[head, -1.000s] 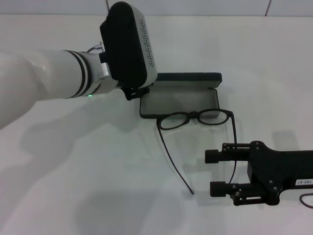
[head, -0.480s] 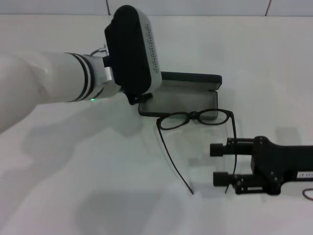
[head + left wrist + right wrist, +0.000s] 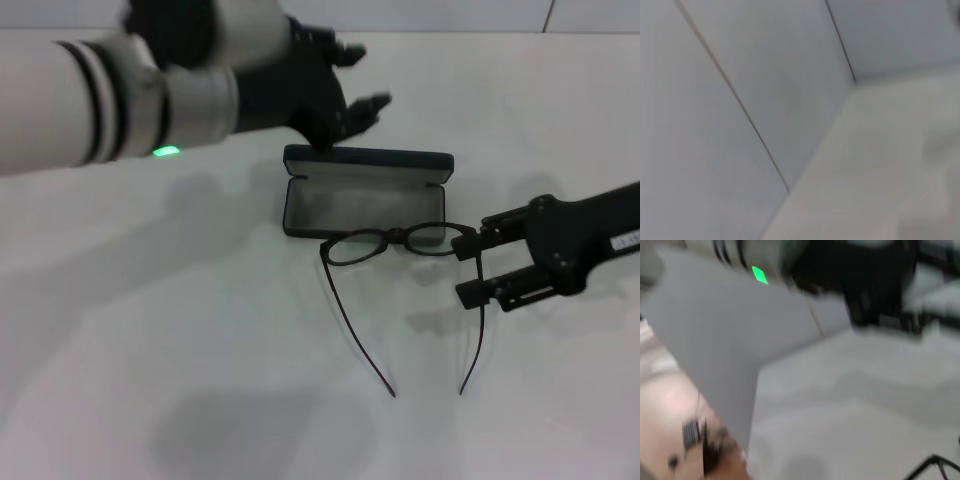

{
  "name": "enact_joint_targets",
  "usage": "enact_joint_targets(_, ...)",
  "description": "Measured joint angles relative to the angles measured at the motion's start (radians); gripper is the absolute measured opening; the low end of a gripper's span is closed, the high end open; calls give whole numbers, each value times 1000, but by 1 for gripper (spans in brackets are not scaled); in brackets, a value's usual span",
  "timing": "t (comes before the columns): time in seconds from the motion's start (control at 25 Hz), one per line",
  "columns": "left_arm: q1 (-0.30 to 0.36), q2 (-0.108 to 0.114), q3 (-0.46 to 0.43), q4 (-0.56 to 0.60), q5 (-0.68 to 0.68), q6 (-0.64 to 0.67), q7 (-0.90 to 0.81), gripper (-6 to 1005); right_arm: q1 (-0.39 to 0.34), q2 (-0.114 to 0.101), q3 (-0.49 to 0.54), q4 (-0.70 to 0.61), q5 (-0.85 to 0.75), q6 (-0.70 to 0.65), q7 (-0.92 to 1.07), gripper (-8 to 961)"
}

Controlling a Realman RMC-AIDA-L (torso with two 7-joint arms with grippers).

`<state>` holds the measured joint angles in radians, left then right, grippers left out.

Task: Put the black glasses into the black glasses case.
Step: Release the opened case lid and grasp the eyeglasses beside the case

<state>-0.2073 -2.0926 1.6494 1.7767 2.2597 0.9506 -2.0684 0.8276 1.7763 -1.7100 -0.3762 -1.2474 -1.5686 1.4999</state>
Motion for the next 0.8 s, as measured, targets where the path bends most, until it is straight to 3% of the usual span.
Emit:
enact_joint_targets(0.12, 37, 0, -91, -18, -213, 7, 11, 401, 86, 1, 2, -28, -110, 30, 81, 678)
enact_joint_targets(0.36, 149, 0, -230, -162, -620, 103, 207, 395, 221, 28, 3, -88, -294, 88, 211, 677)
enact_joint_targets(0.52, 177, 0, -348, -401, -829, 254, 366, 317, 278, 55, 37, -113, -415, 138, 267, 662)
enact_joint_targets(0.8, 125, 1, -575, -859, -933, 582, 678, 181, 346, 146, 246, -152, -733, 156, 320, 598)
